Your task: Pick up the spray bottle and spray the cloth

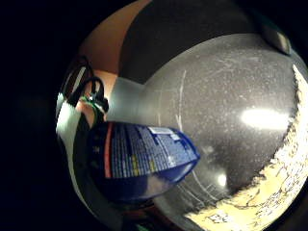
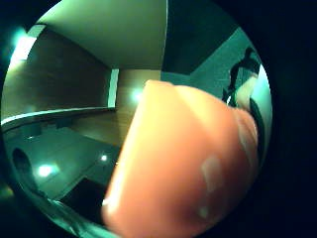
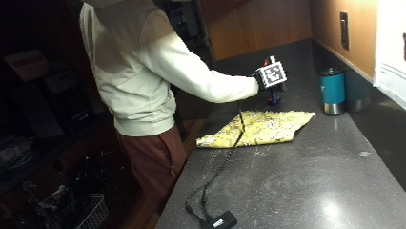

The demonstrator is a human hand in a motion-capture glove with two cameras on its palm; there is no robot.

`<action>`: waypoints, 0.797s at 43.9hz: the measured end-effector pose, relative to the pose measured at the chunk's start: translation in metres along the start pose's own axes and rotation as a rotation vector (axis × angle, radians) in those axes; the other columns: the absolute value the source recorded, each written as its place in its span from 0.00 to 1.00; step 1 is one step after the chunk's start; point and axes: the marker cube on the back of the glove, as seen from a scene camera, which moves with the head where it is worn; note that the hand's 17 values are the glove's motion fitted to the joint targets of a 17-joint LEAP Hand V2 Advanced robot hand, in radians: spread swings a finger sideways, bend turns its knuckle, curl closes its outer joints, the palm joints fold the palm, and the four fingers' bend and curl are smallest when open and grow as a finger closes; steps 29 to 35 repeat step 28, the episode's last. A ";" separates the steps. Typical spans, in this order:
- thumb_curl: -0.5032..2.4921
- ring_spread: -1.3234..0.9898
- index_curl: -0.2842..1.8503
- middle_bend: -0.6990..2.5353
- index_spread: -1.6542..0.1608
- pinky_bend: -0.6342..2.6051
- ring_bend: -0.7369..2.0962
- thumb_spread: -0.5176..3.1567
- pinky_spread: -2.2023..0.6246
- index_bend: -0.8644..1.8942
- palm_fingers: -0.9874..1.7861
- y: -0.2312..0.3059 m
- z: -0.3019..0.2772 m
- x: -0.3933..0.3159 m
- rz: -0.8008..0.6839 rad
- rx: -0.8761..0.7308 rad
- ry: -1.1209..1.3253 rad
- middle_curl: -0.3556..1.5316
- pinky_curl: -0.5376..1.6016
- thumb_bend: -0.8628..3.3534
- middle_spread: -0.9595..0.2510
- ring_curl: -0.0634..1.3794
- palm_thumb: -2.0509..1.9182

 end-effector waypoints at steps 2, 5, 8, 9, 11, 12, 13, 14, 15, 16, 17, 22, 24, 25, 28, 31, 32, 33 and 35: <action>0.41 0.50 0.37 0.34 0.82 0.33 0.41 0.20 0.71 0.40 0.76 -0.010 -0.002 -0.010 -0.012 0.036 -0.052 0.42 0.43 0.19 0.70 0.32 0.77; 0.41 0.50 0.35 0.32 0.79 0.33 0.39 0.25 0.73 0.36 0.67 -0.009 -0.012 -0.014 -0.024 0.016 -0.072 0.41 0.43 0.20 0.70 0.31 0.76; 0.39 0.51 0.34 0.30 0.77 0.33 0.38 0.28 0.75 0.34 0.54 0.018 -0.018 -0.006 -0.033 -0.167 -0.016 0.41 0.45 0.19 0.71 0.33 0.74; 0.39 0.52 0.33 0.29 0.76 0.34 0.38 0.29 0.75 0.33 0.51 0.025 -0.020 -0.005 -0.037 -0.201 -0.010 0.40 0.46 0.19 0.72 0.33 0.73; 0.38 0.52 0.32 0.28 0.75 0.35 0.38 0.31 0.77 0.32 0.49 0.031 -0.026 -0.006 -0.044 -0.224 -0.014 0.40 0.45 0.19 0.73 0.33 0.72; 0.37 0.53 0.30 0.28 0.75 0.35 0.38 0.31 0.77 0.32 0.48 0.033 -0.028 -0.007 -0.048 -0.223 -0.011 0.39 0.45 0.19 0.73 0.32 0.71; 0.37 0.53 0.29 0.27 0.74 0.35 0.38 0.32 0.78 0.32 0.47 0.033 -0.029 -0.007 -0.051 -0.215 0.000 0.39 0.44 0.19 0.74 0.31 0.71; 0.37 0.53 0.29 0.27 0.74 0.35 0.38 0.33 0.78 0.33 0.47 0.033 -0.029 -0.007 -0.054 -0.203 0.017 0.39 0.44 0.19 0.74 0.30 0.71; 0.36 0.53 0.28 0.27 0.73 0.35 0.38 0.33 0.79 0.33 0.47 0.033 -0.030 -0.006 -0.057 -0.188 0.037 0.38 0.44 0.19 0.74 0.30 0.70; 0.36 0.53 0.28 0.27 0.73 0.35 0.38 0.34 0.79 0.33 0.46 0.034 -0.032 -0.006 -0.061 -0.176 0.056 0.38 0.44 0.19 0.74 0.29 0.70; 0.36 0.54 0.27 0.27 0.73 0.35 0.38 0.34 0.79 0.34 0.46 0.035 -0.036 -0.006 -0.065 -0.169 0.071 0.38 0.43 0.19 0.75 0.29 0.70; 0.34 0.54 0.26 0.27 0.72 0.36 0.39 0.35 0.81 0.34 0.45 0.050 -0.048 -0.019 -0.096 -0.190 0.090 0.37 0.43 0.19 0.76 0.29 0.69; 0.34 0.55 0.25 0.27 0.72 0.36 0.39 0.36 0.81 0.35 0.44 0.055 -0.055 -0.025 -0.117 -0.192 0.106 0.37 0.43 0.19 0.76 0.28 0.69; 0.34 0.55 0.25 0.27 0.72 0.36 0.39 0.36 0.82 0.35 0.44 0.057 -0.058 -0.028 -0.125 -0.191 0.113 0.37 0.43 0.19 0.76 0.28 0.69; 0.33 0.55 0.25 0.27 0.71 0.36 0.39 0.36 0.82 0.35 0.44 0.063 -0.062 -0.035 -0.139 -0.201 0.110 0.37 0.43 0.19 0.76 0.28 0.69; 0.33 0.55 0.25 0.27 0.71 0.36 0.39 0.36 0.82 0.35 0.44 0.063 -0.062 -0.035 -0.139 -0.201 0.110 0.37 0.43 0.19 0.76 0.28 0.69; 0.33 0.55 0.25 0.27 0.71 0.36 0.39 0.36 0.82 0.35 0.44 0.063 -0.062 -0.035 -0.139 -0.201 0.110 0.37 0.43 0.19 0.76 0.28 0.69; 0.33 0.55 0.25 0.27 0.71 0.36 0.39 0.36 0.82 0.35 0.44 0.063 -0.062 -0.035 -0.139 -0.201 0.110 0.37 0.43 0.19 0.76 0.28 0.69; 0.33 0.55 0.25 0.27 0.71 0.36 0.39 0.36 0.82 0.35 0.44 0.063 -0.062 -0.035 -0.139 -0.201 0.110 0.37 0.43 0.19 0.76 0.28 0.69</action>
